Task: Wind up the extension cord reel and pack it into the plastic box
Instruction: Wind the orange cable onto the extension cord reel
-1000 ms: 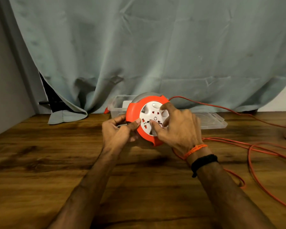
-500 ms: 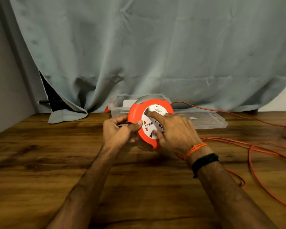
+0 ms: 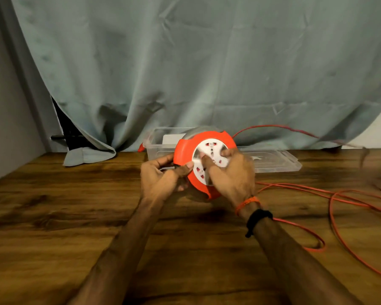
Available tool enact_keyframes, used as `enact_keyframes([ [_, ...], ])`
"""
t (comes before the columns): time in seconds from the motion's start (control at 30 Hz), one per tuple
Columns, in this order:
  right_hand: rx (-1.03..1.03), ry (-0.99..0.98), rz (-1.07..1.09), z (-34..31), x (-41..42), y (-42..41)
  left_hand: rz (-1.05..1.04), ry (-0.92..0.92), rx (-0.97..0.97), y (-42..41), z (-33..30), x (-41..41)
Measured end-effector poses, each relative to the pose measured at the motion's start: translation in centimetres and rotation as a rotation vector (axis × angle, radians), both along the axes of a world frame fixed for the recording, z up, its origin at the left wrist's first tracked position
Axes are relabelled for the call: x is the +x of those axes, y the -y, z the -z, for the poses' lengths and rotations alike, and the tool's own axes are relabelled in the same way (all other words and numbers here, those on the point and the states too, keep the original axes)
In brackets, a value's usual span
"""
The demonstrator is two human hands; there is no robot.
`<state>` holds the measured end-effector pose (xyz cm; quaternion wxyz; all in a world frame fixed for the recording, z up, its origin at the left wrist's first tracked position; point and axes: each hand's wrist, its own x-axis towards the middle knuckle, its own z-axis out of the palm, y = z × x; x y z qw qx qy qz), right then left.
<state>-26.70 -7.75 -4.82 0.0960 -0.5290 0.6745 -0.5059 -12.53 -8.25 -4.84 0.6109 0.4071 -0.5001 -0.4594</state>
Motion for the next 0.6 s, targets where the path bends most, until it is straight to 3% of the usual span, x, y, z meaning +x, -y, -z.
enact_keyframes([
  [0.07,0.067,0.357,-0.042,0.2,0.3,0.5,-0.007,0.004,-0.020,-0.1,0.3,-0.5],
  [0.1,0.082,0.447,-0.067,0.2,0.3,0.5,-0.010,0.017,-0.031,-0.1,0.5,-0.6],
  [0.3,0.110,0.447,-0.179,-0.4,0.1,0.2,-0.031,0.025,-0.001,0.2,0.4,-0.2],
  [0.37,0.102,0.285,-0.153,-0.6,0.2,-0.1,-0.034,0.011,0.018,0.3,0.4,-0.1],
  [0.47,-0.006,-0.233,0.080,-0.9,-0.6,-0.7,-0.049,0.009,0.035,0.5,0.2,0.1],
  [0.6,-0.122,-0.673,-0.011,-1.5,-1.3,-1.3,-0.067,0.001,0.041,0.8,0.3,0.5],
])
